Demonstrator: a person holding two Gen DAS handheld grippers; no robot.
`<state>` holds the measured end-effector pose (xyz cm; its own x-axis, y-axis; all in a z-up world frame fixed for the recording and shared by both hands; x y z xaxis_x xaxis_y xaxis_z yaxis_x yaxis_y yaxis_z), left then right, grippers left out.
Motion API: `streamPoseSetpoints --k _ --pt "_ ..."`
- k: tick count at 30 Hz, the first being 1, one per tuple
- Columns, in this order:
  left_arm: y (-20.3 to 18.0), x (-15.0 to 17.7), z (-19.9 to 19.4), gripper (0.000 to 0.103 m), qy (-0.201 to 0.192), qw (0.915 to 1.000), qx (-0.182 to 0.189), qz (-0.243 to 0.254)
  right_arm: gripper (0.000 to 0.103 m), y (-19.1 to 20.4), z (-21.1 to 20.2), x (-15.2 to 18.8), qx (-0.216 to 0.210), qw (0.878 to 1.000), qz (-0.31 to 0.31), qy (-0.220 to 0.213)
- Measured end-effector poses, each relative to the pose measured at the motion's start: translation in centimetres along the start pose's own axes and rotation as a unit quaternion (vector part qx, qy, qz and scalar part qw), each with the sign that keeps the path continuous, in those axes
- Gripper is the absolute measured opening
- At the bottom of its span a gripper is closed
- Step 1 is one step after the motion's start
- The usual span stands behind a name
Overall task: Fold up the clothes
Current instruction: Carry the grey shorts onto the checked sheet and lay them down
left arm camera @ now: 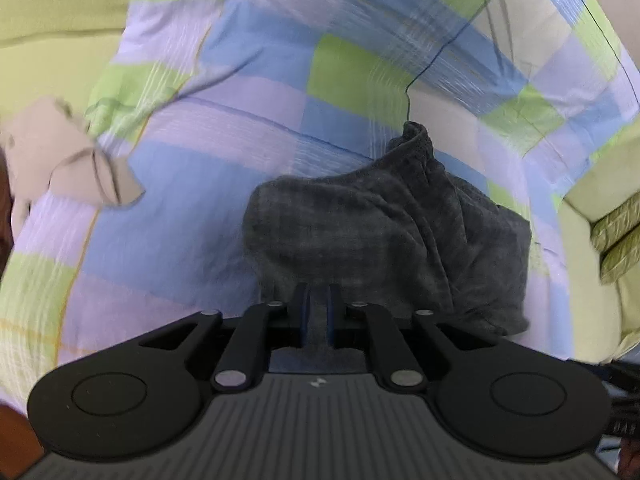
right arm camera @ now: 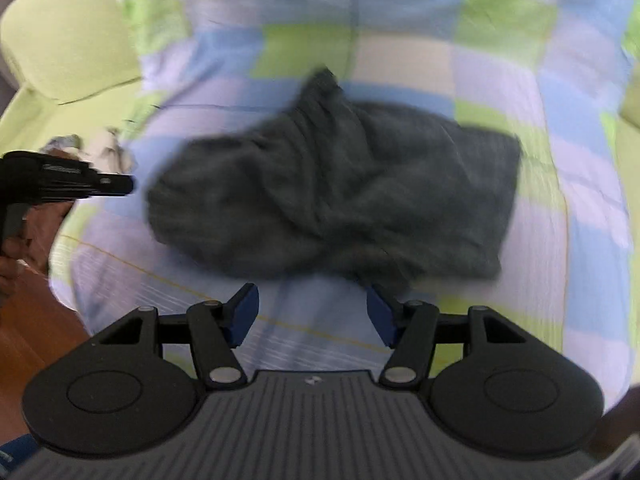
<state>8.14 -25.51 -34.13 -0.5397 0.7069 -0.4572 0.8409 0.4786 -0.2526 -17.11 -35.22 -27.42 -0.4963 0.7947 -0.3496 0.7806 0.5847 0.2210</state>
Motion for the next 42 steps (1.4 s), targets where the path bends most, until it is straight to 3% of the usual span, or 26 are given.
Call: streamPoseSetpoints --k 1,4,7,11,14,18,21,22,24,26,32,33,34,35,36,37,39,42 --pt "-0.3 -0.3 0.1 0.054 -0.008 0.9999 -0.004 0.007 0.057 -0.7 0.5 -0.2 0.008 1.0 0.001 -0.001" --pt "0.2 -2.8 1.6 0.055 -0.04 0.999 -0.012 0.019 0.06 -1.6 1.9 -0.7 0.027 1.0 0.005 -0.004" --pt "1.8 -5.8 4.6 0.056 -0.05 0.9986 0.01 -0.011 0.069 -1.5 3.3 -1.2 0.037 0.999 0.012 -0.004" --pt "5.1 -7.2 10.6 0.056 -0.011 0.9951 0.034 -0.093 0.07 0.6 5.4 -0.9 0.035 0.999 -0.002 0.009" --pt "5.8 -5.1 13.5 0.054 0.047 0.9903 0.029 -0.127 0.073 1.9 6.8 -0.5 0.024 0.999 0.0 0.021" --pt "2.9 -0.4 12.6 0.054 0.062 0.9902 0.034 -0.121 0.073 3.1 8.4 -0.1 0.018 0.999 -0.005 0.045" --pt "1.8 1.7 12.1 0.049 0.057 0.9894 0.028 -0.131 0.073 3.2 9.0 -0.5 0.017 0.998 -0.013 0.054" --pt "1.7 1.4 11.7 0.044 0.044 0.9899 0.024 -0.133 0.073 3.1 9.2 -0.8 0.017 0.998 -0.016 0.054" --pt "2.0 -0.1 10.9 0.045 0.02 0.9892 0.031 -0.142 0.075 2.6 9.3 -1.7 0.017 0.998 -0.022 0.05" --pt "2.4 -1.8 10.1 0.058 -0.003 0.9878 0.037 -0.151 0.077 1.8 9.6 -3.5 0.012 0.998 -0.033 0.044" --pt "4.4 -3.6 10.2 0.069 -0.012 0.9832 0.014 -0.181 0.078 0.1 10.6 -5.6 -0.006 0.997 -0.063 0.045" --pt "4.5 -3.5 11.2 0.067 0.003 0.9838 0.012 -0.179 0.078 -0.1 10.7 -5.8 -0.008 0.997 -0.066 0.046" --pt "4.2 -3.2 12.4 0.056 0.027 0.985 0.015 -0.17 0.078 -0.3 10.9 -5.9 -0.011 0.996 -0.07 0.047" --pt "3.4 -2.7 13.7 0.039 0.053 0.9874 0.015 -0.148 0.078 -0.5 11.0 -6.1 -0.013 0.996 -0.073 0.048" --pt "2.7 -2.4 14.1 0.027 0.06 0.9896 0.012 -0.13 0.078 -0.9 11.3 -6.6 -0.016 0.996 -0.08 0.047" --pt "1.8 -2.1 13.7 0.006 0.056 0.9922 0.01 -0.111 0.078 -1.1 11.5 -7.0 -0.018 0.995 -0.085 0.045" --pt "-0.8 -0.9 12.6 0.006 0.044 0.9975 0.004 -0.056 0.078 -1.5 11.7 -8.5 -0.022 0.994 -0.101 0.029" --pt "-2.1 3.4 10.3 0.005 0.039 0.9966 -0.02 -0.07 0.071 -1.9 12.0 -12.0 -0.037 0.991 -0.129 -0.004"
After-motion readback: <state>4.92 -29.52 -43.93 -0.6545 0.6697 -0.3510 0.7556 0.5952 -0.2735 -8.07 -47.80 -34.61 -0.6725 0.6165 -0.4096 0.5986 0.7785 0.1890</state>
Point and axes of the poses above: each gripper's, at about its wrist camera, not at the fingertips, and z roughly the way its jaws point, y to its left, x to its underside, the point moved 8 cm from there along z, roughly the way its jaws point, and after that the axes turned 13 degrees about z, right-handed, at the moved point
